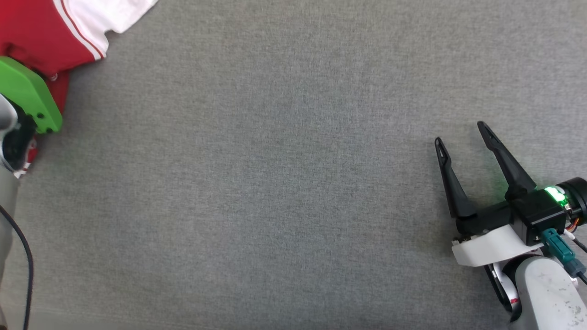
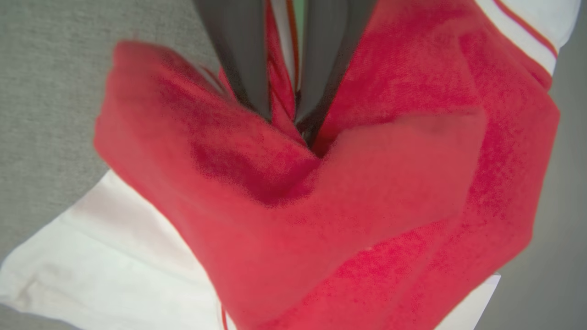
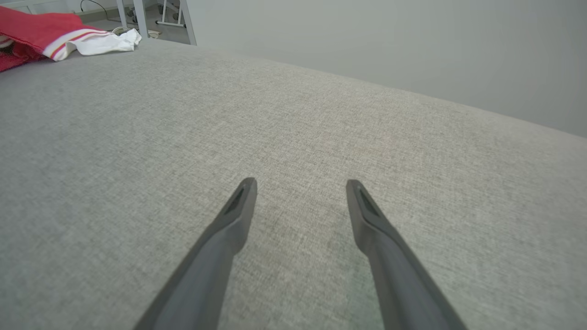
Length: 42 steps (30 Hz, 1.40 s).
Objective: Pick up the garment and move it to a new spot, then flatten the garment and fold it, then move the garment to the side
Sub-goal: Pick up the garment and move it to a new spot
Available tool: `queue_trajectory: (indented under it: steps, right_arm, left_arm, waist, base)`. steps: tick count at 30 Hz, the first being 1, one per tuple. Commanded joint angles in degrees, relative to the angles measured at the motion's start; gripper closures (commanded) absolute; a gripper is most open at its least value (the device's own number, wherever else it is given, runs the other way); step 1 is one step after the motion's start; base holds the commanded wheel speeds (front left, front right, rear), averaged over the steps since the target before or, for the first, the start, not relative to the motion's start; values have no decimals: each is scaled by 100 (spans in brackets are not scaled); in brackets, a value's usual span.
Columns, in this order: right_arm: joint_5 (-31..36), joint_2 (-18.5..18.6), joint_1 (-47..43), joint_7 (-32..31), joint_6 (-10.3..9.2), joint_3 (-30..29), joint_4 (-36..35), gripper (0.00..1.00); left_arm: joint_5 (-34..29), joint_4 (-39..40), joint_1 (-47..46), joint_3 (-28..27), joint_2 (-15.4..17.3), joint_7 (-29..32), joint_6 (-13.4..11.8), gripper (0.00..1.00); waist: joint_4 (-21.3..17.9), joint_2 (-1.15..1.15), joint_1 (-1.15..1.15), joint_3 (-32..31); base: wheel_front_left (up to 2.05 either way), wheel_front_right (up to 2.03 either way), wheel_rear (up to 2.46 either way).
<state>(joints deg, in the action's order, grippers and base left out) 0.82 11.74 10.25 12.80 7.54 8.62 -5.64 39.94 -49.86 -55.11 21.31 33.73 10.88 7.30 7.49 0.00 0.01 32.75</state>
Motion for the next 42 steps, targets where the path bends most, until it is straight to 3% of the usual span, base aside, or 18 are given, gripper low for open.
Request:
queue_trajectory:
  steps: [1,11,24,33,42]
  right_arm:
    - [-16,-39,-58,55,-5,-46,80,0]
    - [-66,-311,-333,188,-5,-331,584,0]
    - [-135,-452,-653,218,-5,-1049,689,0]
    - [-128,-458,-922,219,-5,-1371,544,0]
    - [-102,-447,-977,219,-5,-1540,337,0]
  left_arm:
    - [-92,14,141,43,-72,-232,18,100]
    - [-396,605,653,407,-264,-1189,14,100]
    - [-614,1922,1520,1110,-756,-978,-83,100]
    - [-652,2547,1892,1612,-1634,-949,-321,100]
    - [-1065,2312,1599,2060,-2511,-1246,-695,100]
  waist:
    - [3,0,-1,-376]
    - [-36,0,-1,-1395]
    - [-468,0,-1,-2362]
    - [-909,0,-1,-2677]
    - [-1393,0,-1,-2583]
  base:
    - [0,0,0]
    - [0,0,0]
    - [0,0,0]
    - [0,0,0]
    - [0,0,0]
